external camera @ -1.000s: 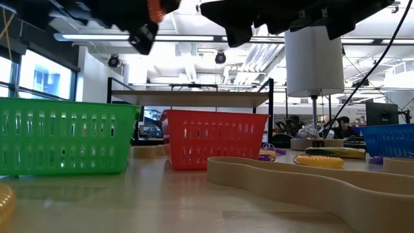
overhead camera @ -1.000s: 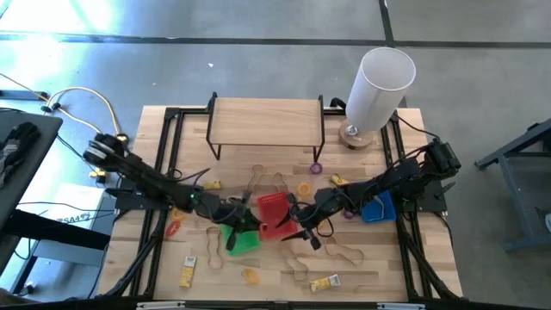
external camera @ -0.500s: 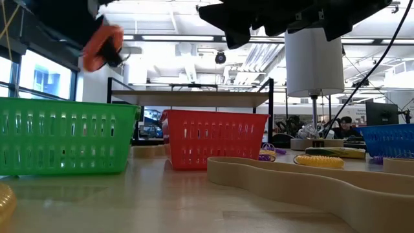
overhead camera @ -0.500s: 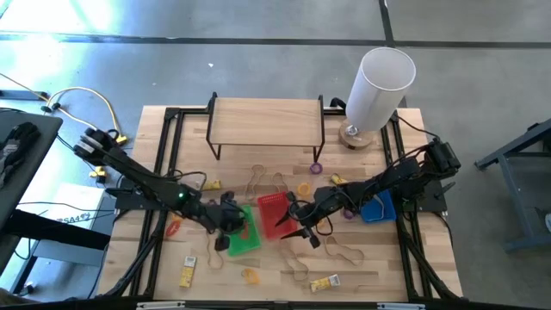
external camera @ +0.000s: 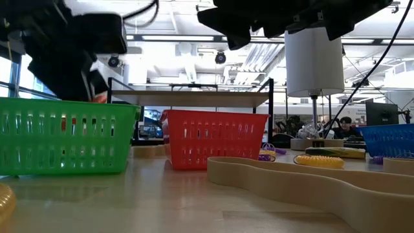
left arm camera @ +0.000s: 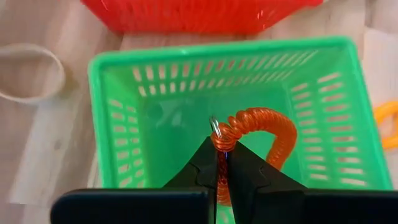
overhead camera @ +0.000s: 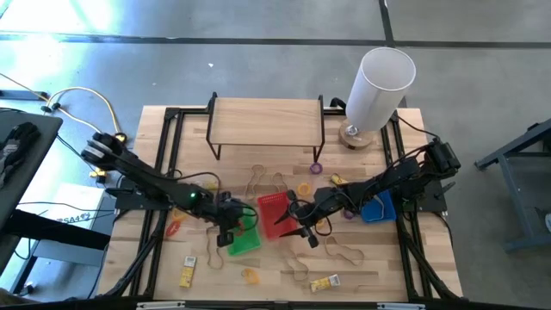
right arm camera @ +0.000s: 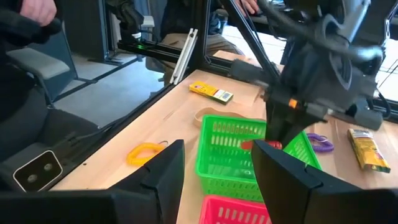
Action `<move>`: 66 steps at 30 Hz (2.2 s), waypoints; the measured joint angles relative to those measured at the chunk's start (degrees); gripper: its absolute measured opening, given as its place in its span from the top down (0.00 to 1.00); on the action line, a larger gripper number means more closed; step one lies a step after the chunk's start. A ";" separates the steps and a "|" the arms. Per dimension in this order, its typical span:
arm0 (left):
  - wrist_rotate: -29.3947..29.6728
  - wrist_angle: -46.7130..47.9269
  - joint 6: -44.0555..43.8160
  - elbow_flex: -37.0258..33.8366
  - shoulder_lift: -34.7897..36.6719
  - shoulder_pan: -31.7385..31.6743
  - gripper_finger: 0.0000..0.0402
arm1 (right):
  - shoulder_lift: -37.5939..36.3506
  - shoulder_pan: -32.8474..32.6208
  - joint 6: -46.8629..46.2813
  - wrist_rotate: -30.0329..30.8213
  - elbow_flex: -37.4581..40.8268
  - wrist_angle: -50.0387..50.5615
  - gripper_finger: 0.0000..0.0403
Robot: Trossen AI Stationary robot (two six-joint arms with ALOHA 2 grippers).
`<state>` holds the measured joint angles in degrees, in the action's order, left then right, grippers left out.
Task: Pick & Place Office Desk Supplies
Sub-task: Put the orange spring keychain into the green bin, then put the violet spring keychain into the green bin
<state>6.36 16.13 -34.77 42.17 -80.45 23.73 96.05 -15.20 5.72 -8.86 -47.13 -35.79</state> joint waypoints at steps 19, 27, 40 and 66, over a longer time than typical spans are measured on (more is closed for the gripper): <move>-5.78 0.18 -6.99 0.02 -0.99 -4.00 0.74 | 0.00 -0.02 0.07 -0.02 0.00 0.70 0.57; -13.86 0.47 -4.28 0.13 2.50 -8.43 0.74 | -0.01 -0.01 0.09 -0.02 0.00 0.46 0.57; -12.84 26.21 -2.82 7.00 10.01 -12.01 0.74 | -0.02 0.00 0.13 -0.02 0.00 0.48 0.57; -3.03 35.03 4.97 0.89 9.92 -2.20 0.74 | -0.02 0.00 0.14 -0.07 0.02 0.98 0.57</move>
<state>3.33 51.16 -29.81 43.06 -70.53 21.53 96.03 -15.20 5.86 -8.93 -47.11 -34.81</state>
